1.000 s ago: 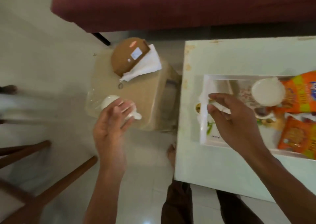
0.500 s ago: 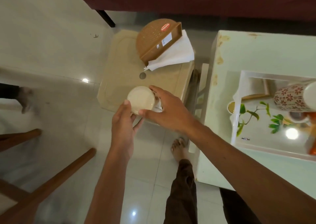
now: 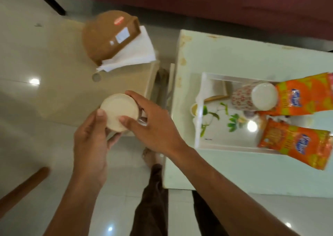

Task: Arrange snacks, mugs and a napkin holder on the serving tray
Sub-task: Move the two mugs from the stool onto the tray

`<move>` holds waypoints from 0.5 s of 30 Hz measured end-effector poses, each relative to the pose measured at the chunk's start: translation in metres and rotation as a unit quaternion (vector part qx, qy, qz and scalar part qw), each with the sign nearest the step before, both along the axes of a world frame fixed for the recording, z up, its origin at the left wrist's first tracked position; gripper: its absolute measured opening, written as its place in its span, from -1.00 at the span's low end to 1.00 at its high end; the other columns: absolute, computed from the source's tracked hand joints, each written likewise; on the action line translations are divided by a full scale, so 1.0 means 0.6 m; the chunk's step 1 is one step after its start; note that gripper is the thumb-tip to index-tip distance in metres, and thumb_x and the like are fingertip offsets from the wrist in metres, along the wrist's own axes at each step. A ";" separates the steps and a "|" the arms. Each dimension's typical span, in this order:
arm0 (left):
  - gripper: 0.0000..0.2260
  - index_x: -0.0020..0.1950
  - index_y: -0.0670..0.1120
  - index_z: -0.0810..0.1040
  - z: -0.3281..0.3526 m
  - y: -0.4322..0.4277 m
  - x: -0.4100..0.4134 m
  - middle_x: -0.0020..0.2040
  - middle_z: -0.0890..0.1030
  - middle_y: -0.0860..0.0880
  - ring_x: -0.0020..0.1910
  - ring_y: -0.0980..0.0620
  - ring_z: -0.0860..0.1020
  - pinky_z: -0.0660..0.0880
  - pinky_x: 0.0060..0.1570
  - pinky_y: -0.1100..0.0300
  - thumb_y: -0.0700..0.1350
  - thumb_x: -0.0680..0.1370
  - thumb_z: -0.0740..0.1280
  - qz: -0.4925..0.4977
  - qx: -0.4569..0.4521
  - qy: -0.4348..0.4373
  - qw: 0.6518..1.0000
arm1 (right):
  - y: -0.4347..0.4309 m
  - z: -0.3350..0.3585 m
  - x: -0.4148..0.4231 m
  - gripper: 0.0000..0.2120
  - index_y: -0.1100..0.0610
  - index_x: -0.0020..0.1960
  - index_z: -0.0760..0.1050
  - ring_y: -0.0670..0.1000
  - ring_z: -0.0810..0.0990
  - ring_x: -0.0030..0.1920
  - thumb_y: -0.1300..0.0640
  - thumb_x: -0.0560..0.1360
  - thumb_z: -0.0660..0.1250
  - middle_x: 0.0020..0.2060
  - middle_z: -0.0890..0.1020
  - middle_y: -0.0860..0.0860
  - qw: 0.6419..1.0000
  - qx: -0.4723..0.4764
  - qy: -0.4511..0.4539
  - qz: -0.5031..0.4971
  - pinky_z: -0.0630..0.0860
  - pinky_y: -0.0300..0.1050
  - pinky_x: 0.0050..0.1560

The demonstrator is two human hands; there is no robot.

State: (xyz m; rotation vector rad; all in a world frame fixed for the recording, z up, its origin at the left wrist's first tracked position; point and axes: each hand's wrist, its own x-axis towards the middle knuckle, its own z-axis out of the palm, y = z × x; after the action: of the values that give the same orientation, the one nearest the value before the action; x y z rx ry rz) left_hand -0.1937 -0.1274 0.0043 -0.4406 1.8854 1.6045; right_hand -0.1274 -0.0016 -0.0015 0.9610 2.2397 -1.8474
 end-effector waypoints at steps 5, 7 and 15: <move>-0.77 0.25 0.03 0.65 0.030 0.102 0.116 0.10 0.74 0.05 0.08 0.11 0.70 0.64 -0.09 0.28 0.00 0.64 0.29 -0.088 0.049 0.005 0.995 | 0.074 0.028 0.146 -0.49 -0.19 0.46 0.35 -0.17 0.55 0.24 -0.06 0.54 0.38 0.28 0.57 -0.19 0.994 -0.006 -0.020 -0.105 0.57 -0.06 0.22; -0.71 0.31 -0.01 0.61 0.028 0.149 0.168 0.08 0.74 0.05 0.07 0.12 0.70 0.64 -0.07 0.25 0.01 0.61 0.33 -0.102 0.053 -0.017 0.993 | 0.113 0.034 0.207 -0.50 -0.21 0.44 0.35 -0.20 0.58 0.19 -0.05 0.53 0.38 0.25 0.57 -0.19 0.991 0.005 -0.035 -0.129 0.60 -0.16 0.15; -0.85 0.17 0.08 0.61 -0.022 0.285 0.329 0.05 0.71 0.14 0.01 0.26 0.68 0.66 0.06 0.16 -0.01 0.61 0.37 -0.179 0.072 -0.115 0.974 | 0.235 0.008 0.394 -0.54 0.01 0.36 0.36 -0.10 0.60 0.21 0.19 0.52 0.43 0.23 0.60 -0.06 0.973 -0.004 -0.087 -0.213 0.59 -0.31 0.02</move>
State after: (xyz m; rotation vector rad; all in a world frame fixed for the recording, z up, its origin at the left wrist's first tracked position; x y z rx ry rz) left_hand 0.0039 0.0434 -0.0091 -0.1999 1.5596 1.3724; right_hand 0.1093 0.1397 0.0032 1.6375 2.0393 -1.8222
